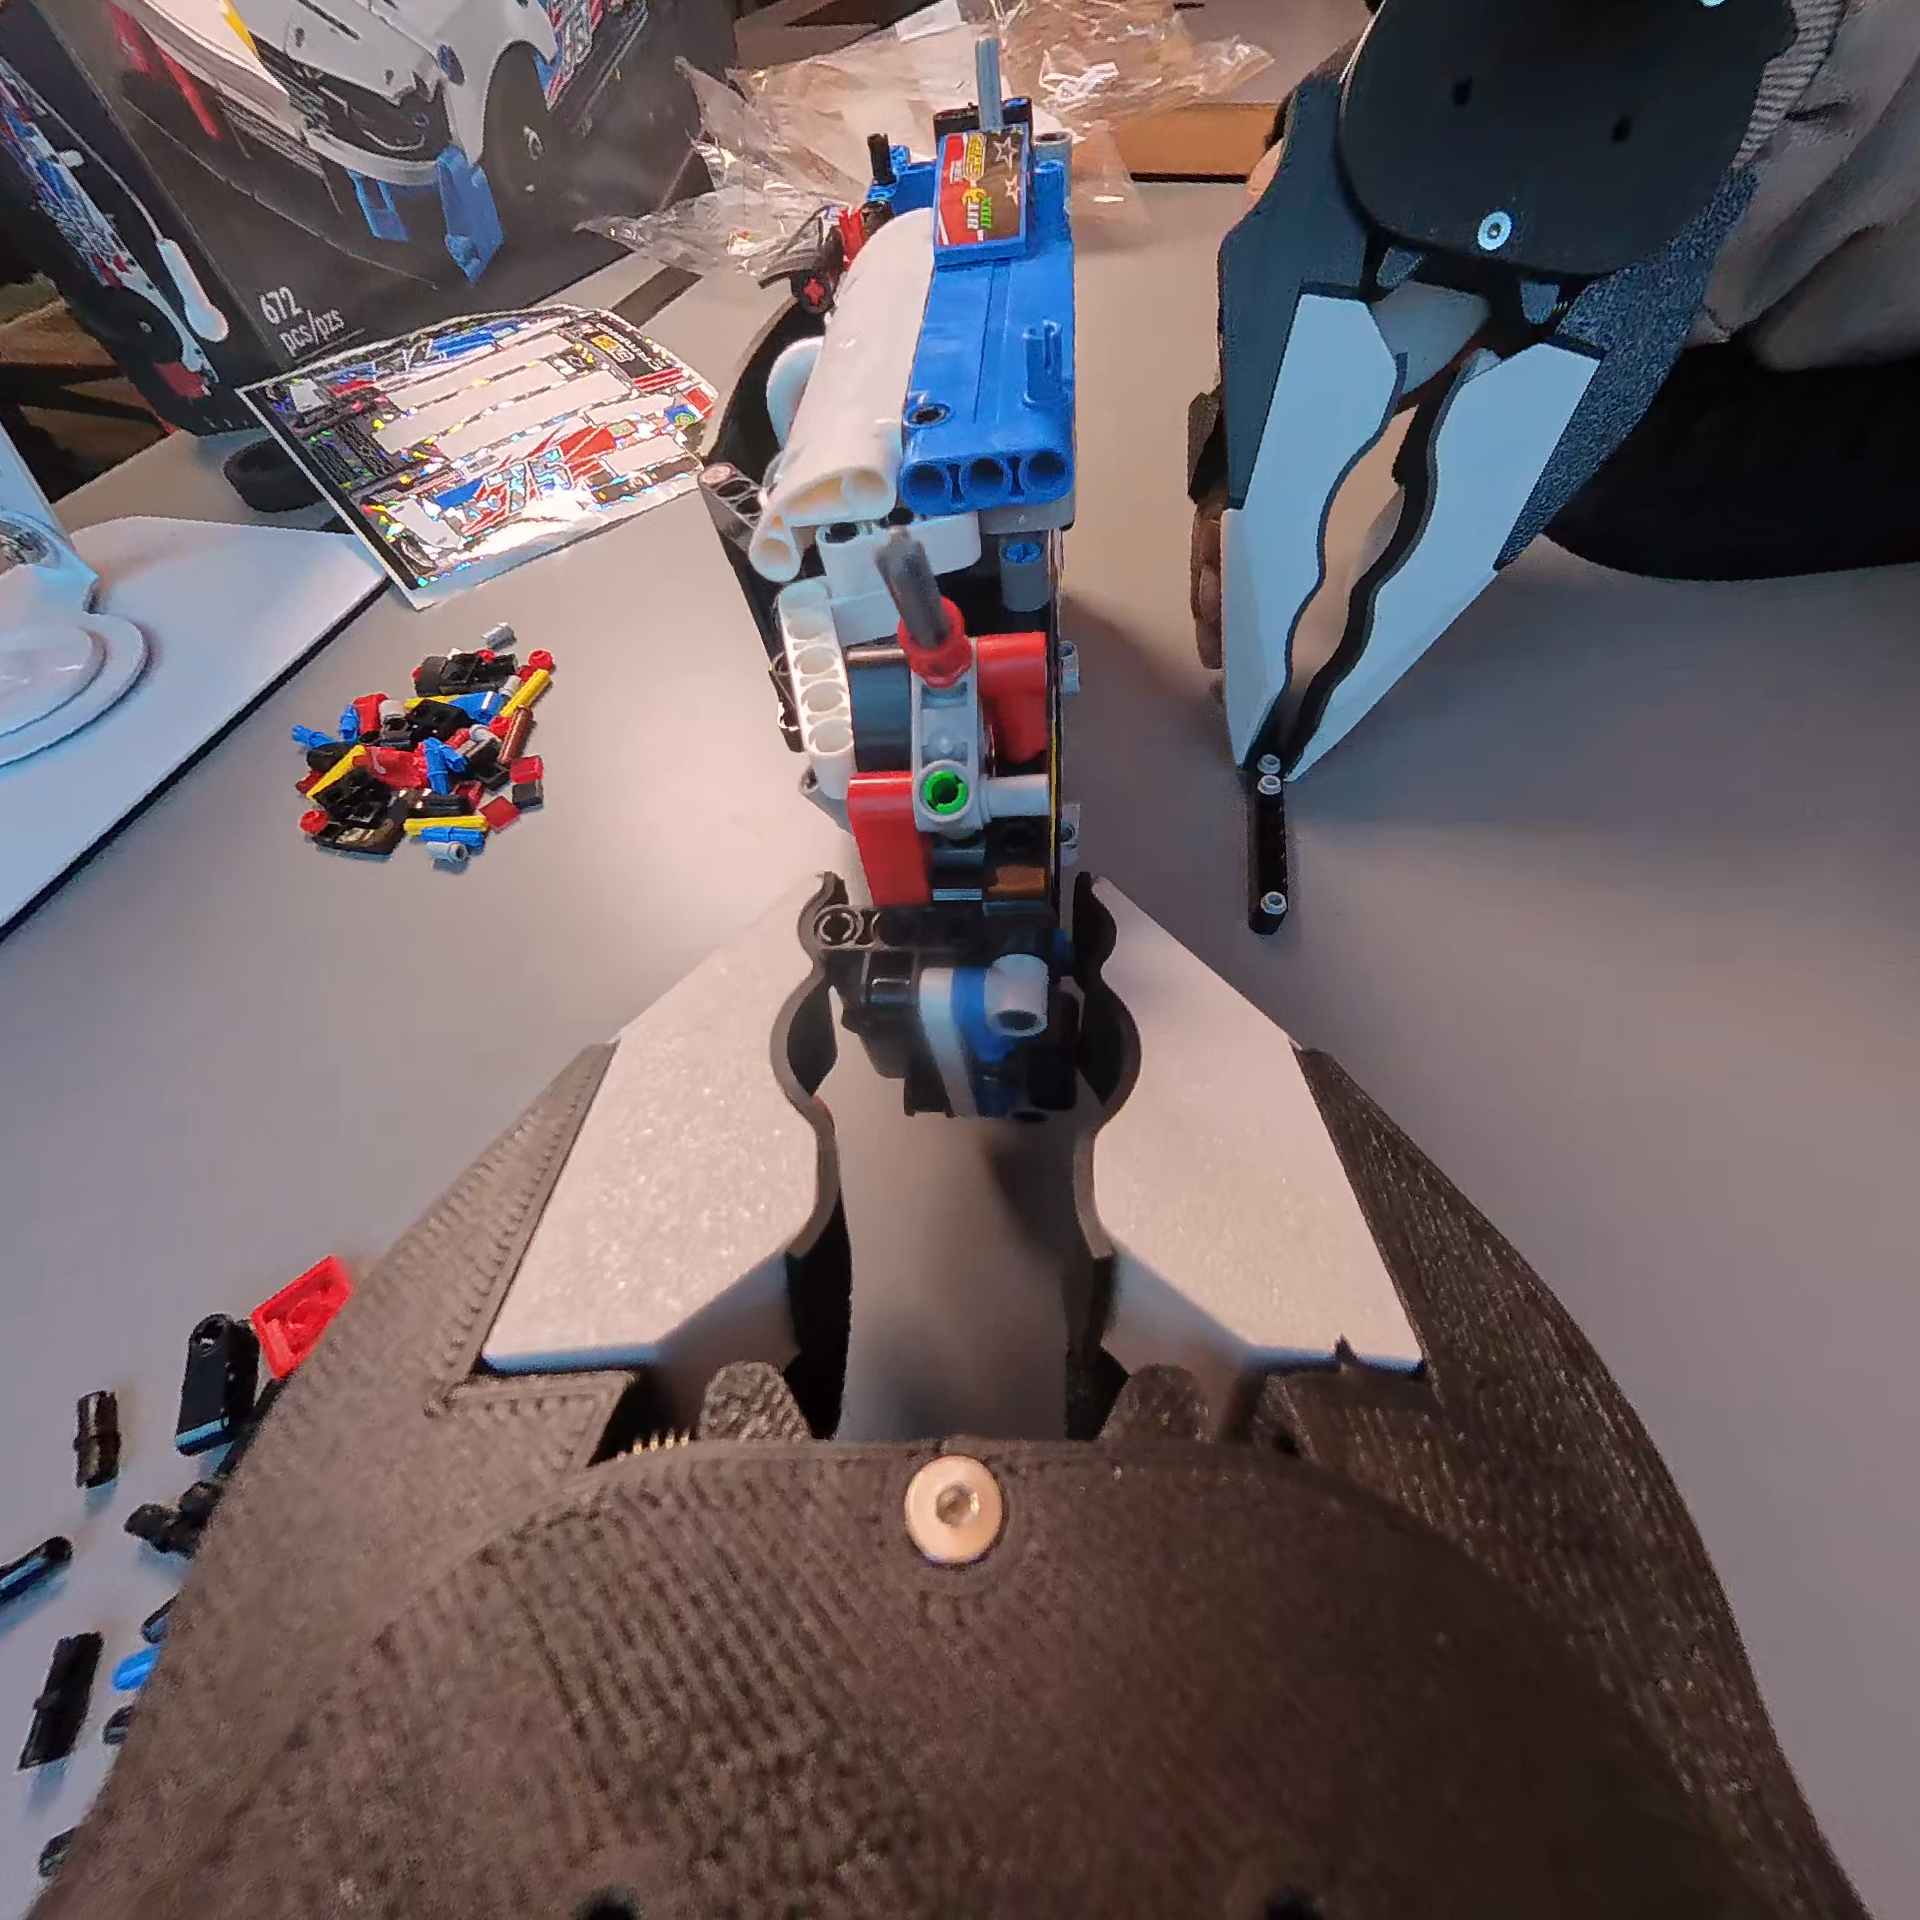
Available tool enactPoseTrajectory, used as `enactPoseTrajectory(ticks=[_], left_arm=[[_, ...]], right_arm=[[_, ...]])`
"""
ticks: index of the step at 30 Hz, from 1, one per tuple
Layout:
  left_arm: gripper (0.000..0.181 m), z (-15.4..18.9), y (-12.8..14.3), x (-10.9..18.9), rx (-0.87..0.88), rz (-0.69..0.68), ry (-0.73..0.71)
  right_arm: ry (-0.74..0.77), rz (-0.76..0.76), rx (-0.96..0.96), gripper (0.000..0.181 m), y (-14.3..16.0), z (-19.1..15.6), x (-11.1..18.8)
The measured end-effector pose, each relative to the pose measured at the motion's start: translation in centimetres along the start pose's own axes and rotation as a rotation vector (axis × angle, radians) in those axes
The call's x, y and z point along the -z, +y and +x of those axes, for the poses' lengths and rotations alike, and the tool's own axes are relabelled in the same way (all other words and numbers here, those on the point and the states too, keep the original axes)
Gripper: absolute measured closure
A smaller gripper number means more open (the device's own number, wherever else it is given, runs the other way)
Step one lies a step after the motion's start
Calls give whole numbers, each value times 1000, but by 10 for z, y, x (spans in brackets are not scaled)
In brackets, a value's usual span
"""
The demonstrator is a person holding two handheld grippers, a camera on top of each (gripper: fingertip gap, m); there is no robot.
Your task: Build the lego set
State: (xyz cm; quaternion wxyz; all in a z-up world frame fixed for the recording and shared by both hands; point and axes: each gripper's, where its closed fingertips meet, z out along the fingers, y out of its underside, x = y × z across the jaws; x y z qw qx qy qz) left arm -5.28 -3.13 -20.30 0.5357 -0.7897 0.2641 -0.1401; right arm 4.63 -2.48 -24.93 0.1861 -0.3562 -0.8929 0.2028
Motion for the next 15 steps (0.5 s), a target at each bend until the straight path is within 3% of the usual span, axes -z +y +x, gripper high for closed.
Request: enactPoseTrajectory(ticks=[1,5,8,12,15], left_arm=[[140,0,0,1,-10,1,-4],[141,4,0,1,-35,-2,1],[141,6,0,0,-37,-3,8],[141,8,-1,-1,-29,2,22],[141,9,-1,-2,-31,2,27]], right_arm=[[-12,-4,16,176,0,-3,1],[-59,42,5,177,-3,-17,15],[-34,141,-27,177,-22,-12,58],[43,165,-45,177,-57,24,125],[38,60,-16,177,-73,54,141]])
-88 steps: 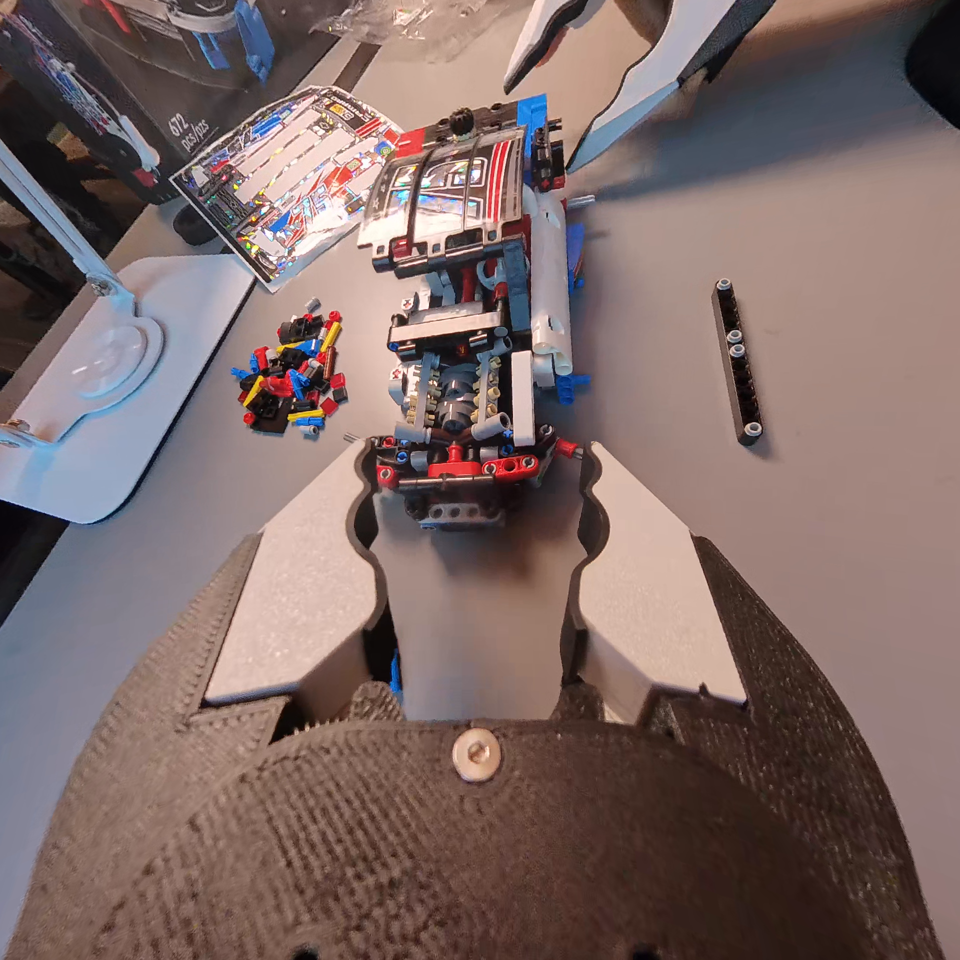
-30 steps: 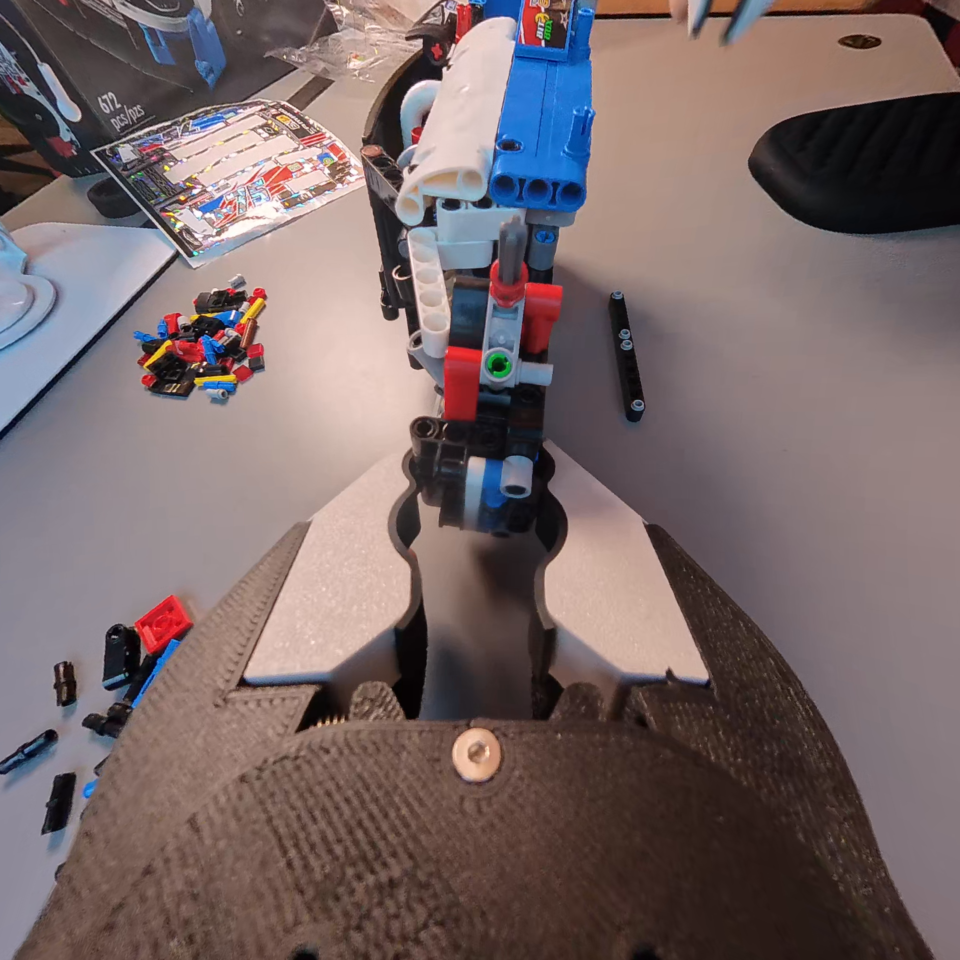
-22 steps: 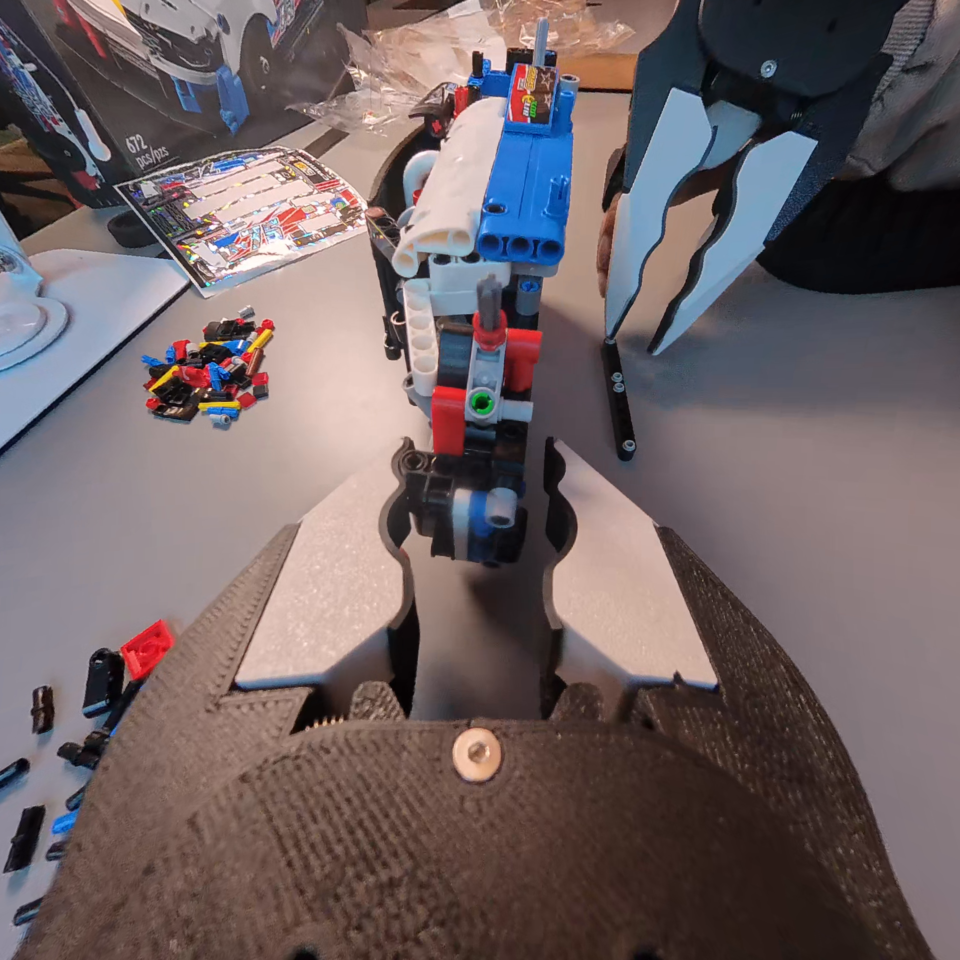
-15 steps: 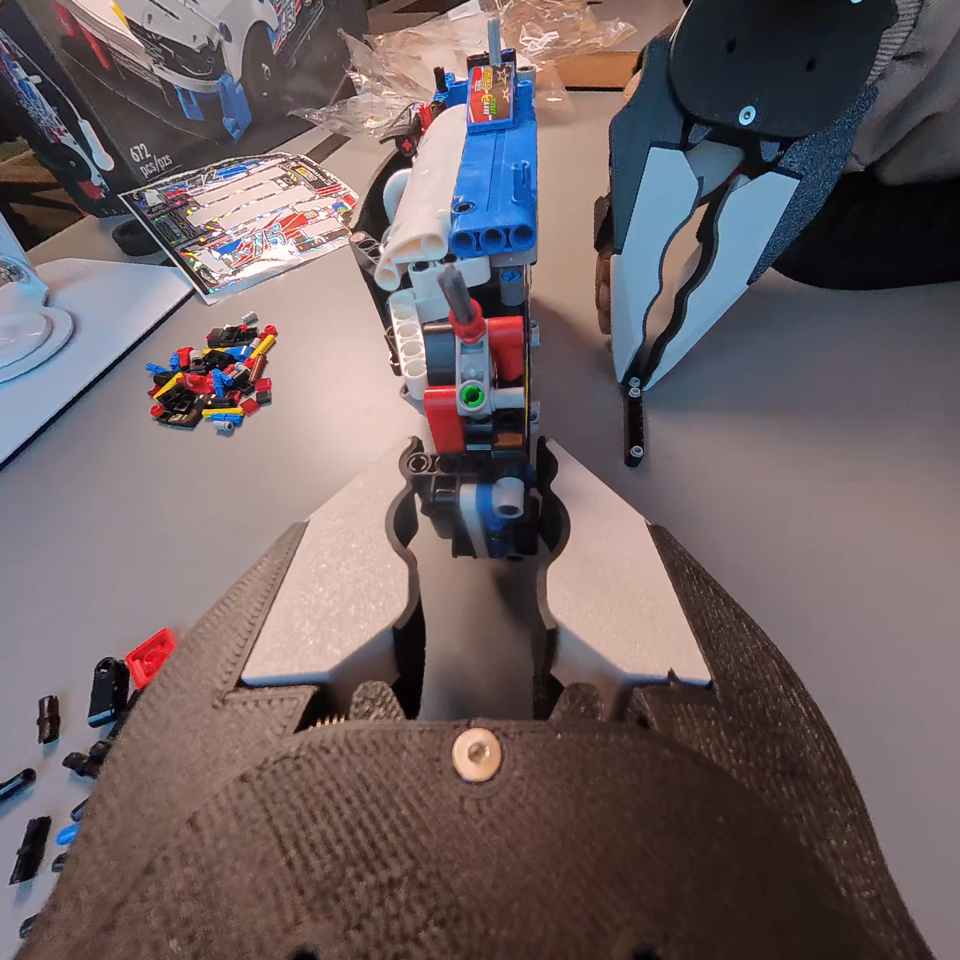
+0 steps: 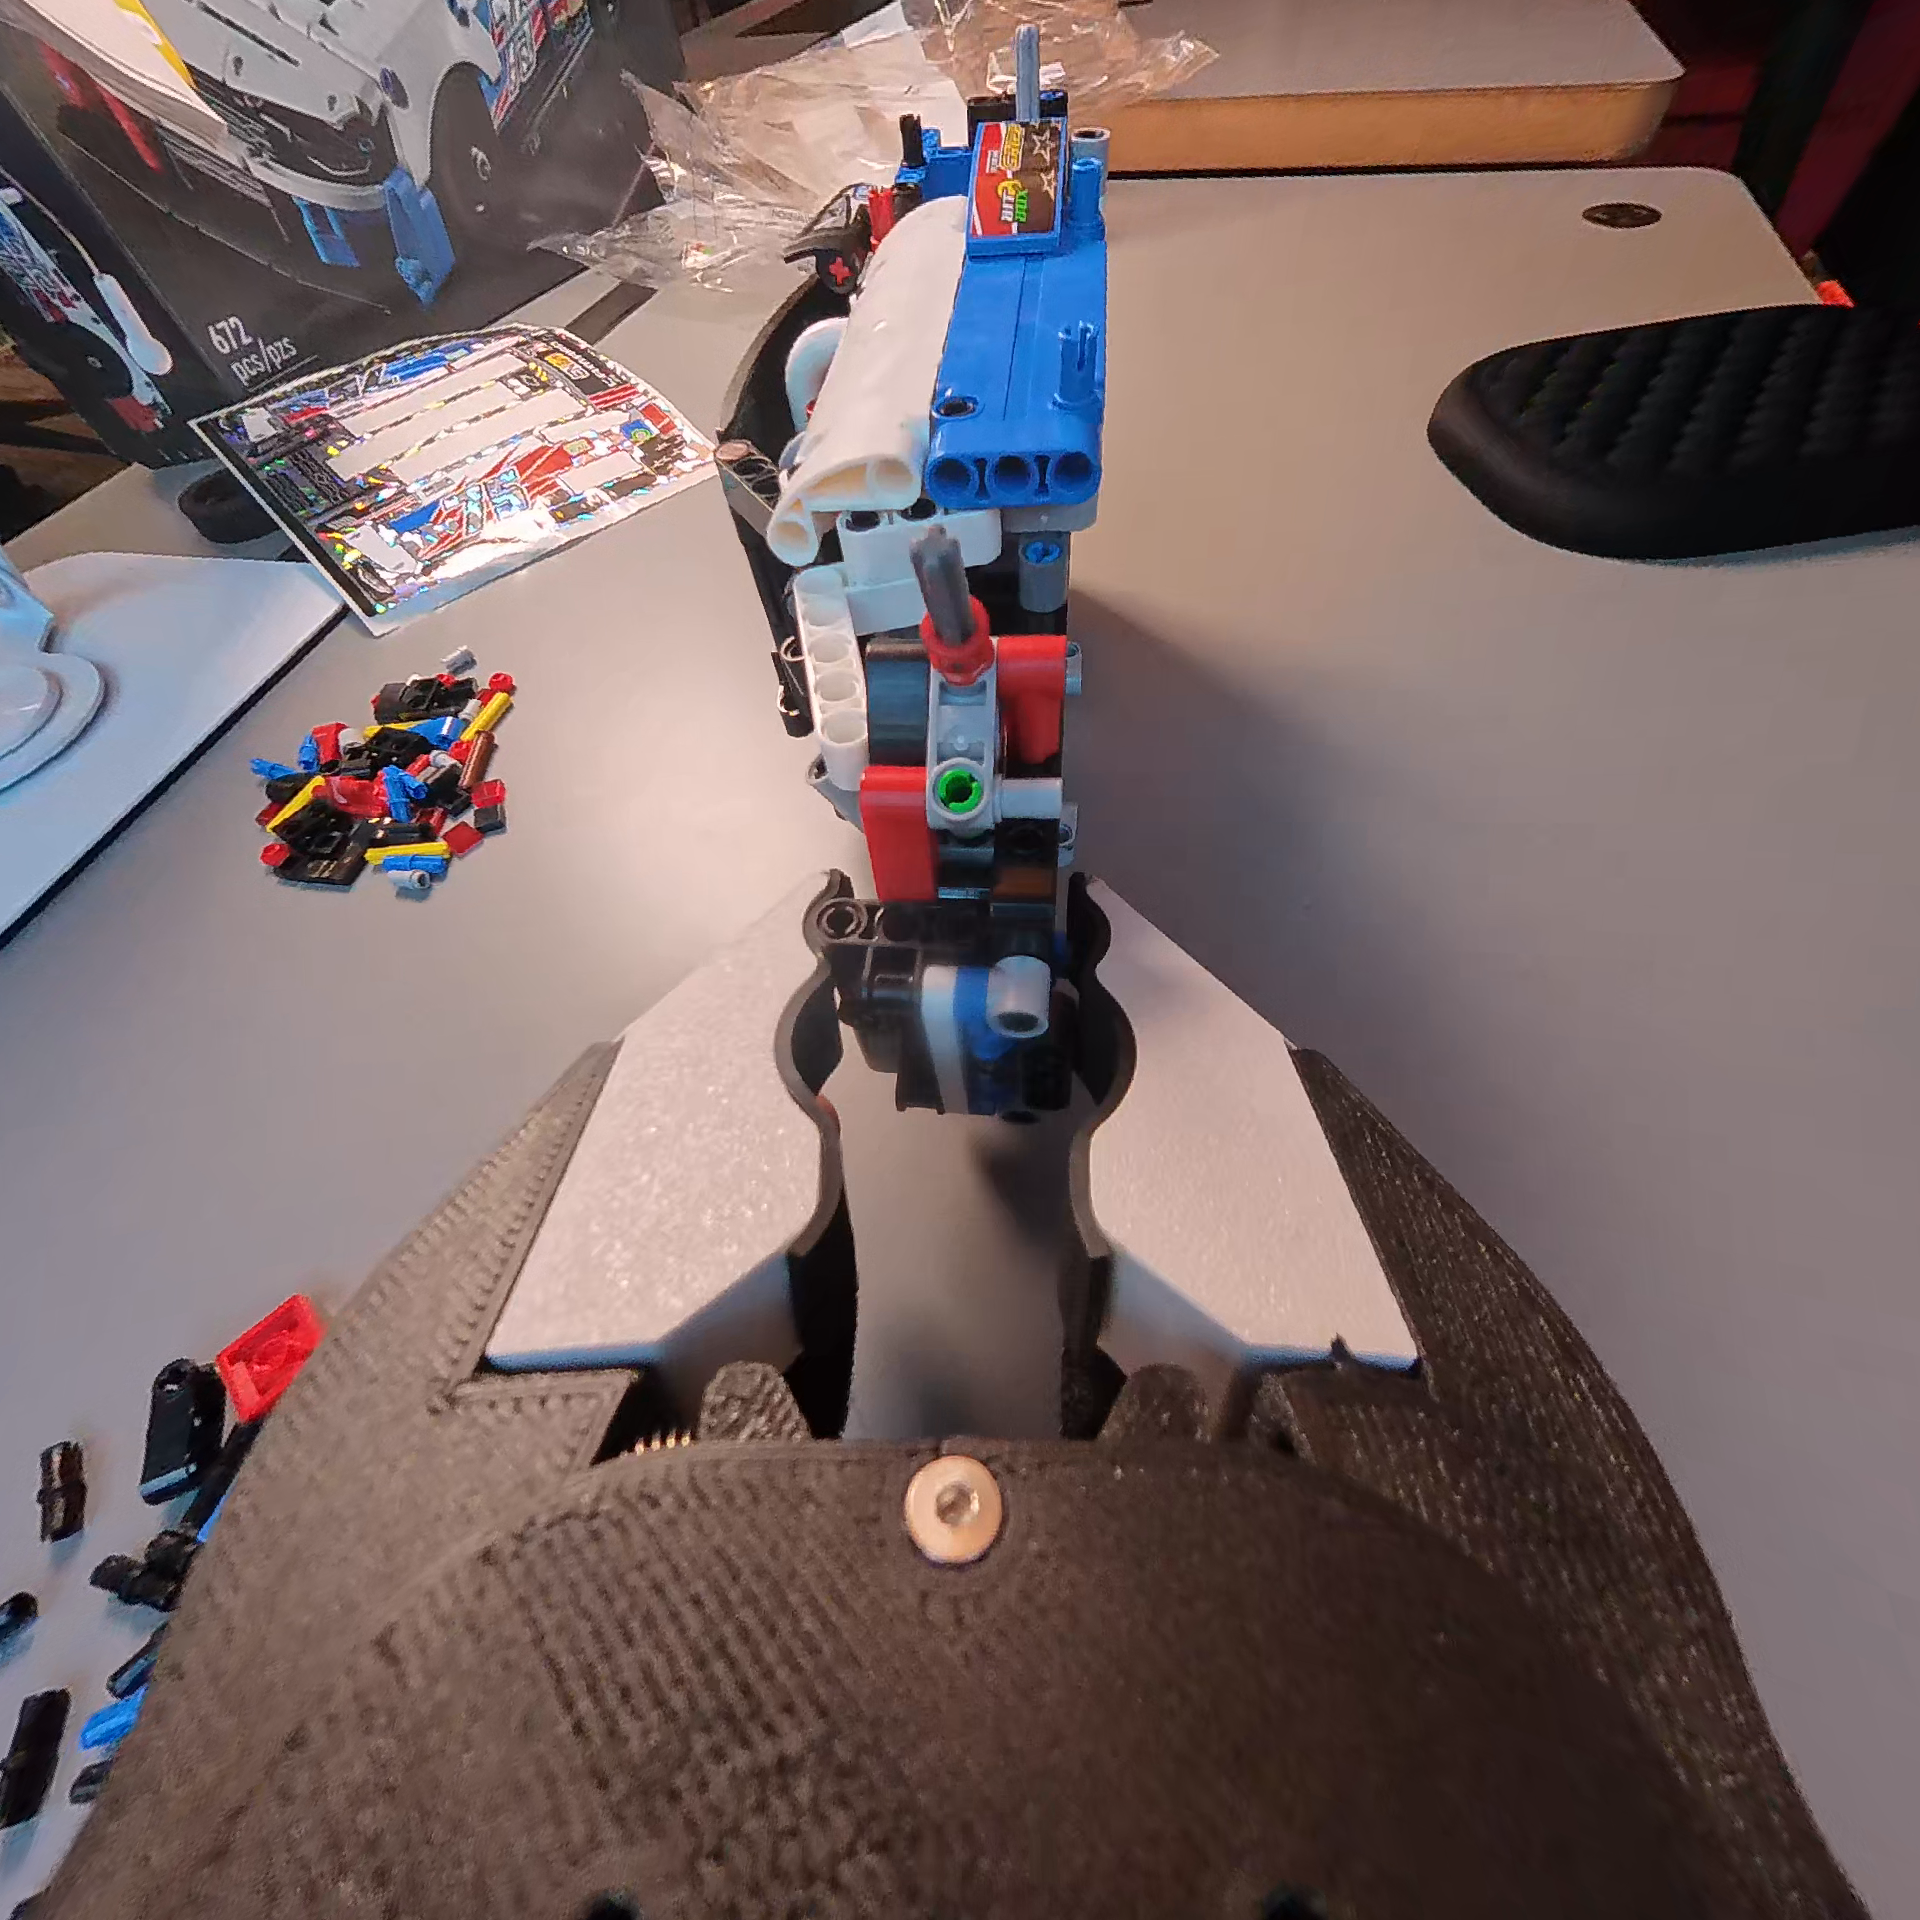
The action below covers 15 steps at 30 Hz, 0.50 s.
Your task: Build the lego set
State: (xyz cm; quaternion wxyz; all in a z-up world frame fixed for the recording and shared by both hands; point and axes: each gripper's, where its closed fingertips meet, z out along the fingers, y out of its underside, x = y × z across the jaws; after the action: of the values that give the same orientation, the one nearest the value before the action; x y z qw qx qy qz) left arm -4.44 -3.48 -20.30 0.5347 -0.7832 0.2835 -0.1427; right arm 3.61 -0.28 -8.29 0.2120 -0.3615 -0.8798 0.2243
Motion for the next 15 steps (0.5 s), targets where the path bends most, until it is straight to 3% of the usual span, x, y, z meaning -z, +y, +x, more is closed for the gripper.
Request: enactPoseTrajectory(ticks=[4,8,15], left_arm=[[141,1,1,2,-5,-5,2],[142,2,2,4,0,-3,14],[142,1,2,3,5,-1,22]], right_arm=[[-103,-127,-11,177,-2,10,-25],[-124,-150,-10,177,1,8,-47],[-138,-168,-31,177,4,4,-51]])
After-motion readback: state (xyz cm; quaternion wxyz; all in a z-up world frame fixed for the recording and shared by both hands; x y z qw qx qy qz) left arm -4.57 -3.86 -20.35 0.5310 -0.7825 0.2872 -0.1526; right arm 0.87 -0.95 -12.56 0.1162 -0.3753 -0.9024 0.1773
